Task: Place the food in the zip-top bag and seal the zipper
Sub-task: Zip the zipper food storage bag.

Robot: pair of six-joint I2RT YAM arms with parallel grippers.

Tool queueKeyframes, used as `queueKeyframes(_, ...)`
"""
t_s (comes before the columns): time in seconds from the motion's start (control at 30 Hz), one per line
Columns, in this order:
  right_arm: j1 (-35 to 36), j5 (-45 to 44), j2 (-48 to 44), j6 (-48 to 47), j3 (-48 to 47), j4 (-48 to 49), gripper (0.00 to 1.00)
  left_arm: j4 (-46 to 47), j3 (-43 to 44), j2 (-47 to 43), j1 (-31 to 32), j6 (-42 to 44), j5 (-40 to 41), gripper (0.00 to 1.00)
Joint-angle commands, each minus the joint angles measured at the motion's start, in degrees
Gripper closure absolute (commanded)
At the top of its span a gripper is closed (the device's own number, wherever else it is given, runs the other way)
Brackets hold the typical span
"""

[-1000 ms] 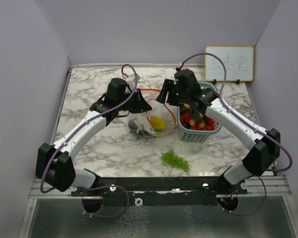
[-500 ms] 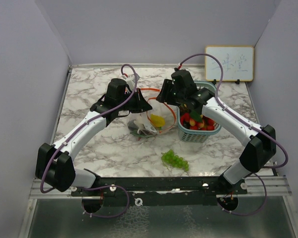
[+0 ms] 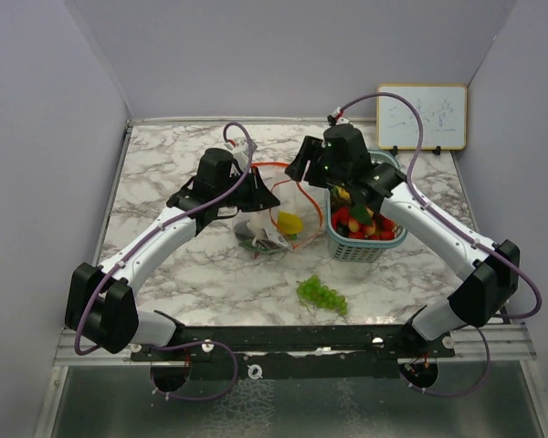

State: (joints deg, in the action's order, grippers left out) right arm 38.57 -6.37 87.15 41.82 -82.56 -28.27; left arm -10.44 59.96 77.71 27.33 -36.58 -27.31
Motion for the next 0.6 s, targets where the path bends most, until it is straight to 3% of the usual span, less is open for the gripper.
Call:
queueKeyframes(0.0,0.28,-2.84,4.22,1.25,-1.79,0.56,0.41,1.34,0.45,-0.46,-0.35,0.15,-1.54,1.00)
queueKeyframes(0.2,0.28,-6.27,7.04,0.56,-2.73,1.00,0.50,1.45,0.29,-0.52,-0.35,0.15,-1.62,1.00)
queueKeyframes(0.37,0.28,-5.12,6.51,-1.29,-3.37,2.21,0.85,1.70,0.41,-0.29,-0.35,0.10,-1.78,1.00)
queueKeyframes(0.5,0.28,-2.41,3.31,-5.72,-3.05,5.81,0.92,0.14,2.25,-0.08,-0.35,1.53,-2.11,1.00)
queueKeyframes(0.57,0.28,-0.35,2.62,-8.28,-5.59,5.59,0.93,-4.55,5.58,0.03,-0.35,4.80,-2.29,0.84)
